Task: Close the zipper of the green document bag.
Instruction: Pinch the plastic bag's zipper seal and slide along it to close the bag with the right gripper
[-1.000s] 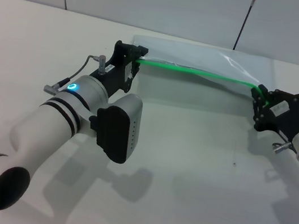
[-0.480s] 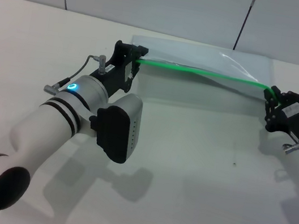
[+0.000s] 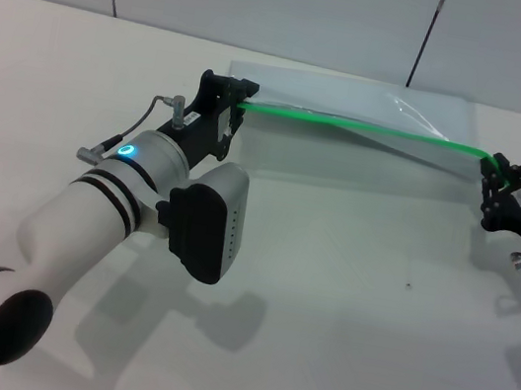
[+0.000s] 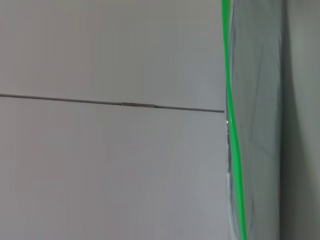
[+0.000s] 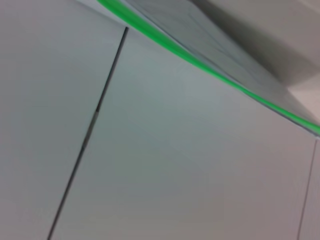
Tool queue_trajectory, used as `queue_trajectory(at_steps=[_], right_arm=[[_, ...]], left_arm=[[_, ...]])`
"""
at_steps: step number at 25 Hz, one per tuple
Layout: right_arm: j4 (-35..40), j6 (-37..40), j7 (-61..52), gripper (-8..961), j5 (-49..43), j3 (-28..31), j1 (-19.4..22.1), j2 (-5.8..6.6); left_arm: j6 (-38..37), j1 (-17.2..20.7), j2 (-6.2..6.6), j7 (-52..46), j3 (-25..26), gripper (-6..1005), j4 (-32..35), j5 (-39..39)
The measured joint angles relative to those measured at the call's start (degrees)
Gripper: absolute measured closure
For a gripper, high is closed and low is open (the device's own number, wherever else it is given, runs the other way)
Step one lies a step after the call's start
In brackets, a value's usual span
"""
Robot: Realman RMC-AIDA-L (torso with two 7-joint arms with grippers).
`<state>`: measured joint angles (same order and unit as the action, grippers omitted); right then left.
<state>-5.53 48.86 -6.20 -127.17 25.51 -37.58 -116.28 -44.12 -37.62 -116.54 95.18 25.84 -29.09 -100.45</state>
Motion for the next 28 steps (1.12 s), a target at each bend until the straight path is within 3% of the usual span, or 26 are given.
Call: queue_trajectory(at_steps=[28], right_arm=[[1.61,-0.18,-0.13,768,0.27,1.96,0.98,0.00]], left_arm=[[-0.01,-0.08,0.00,0.06,-0.03,952,-0.01,0.00]])
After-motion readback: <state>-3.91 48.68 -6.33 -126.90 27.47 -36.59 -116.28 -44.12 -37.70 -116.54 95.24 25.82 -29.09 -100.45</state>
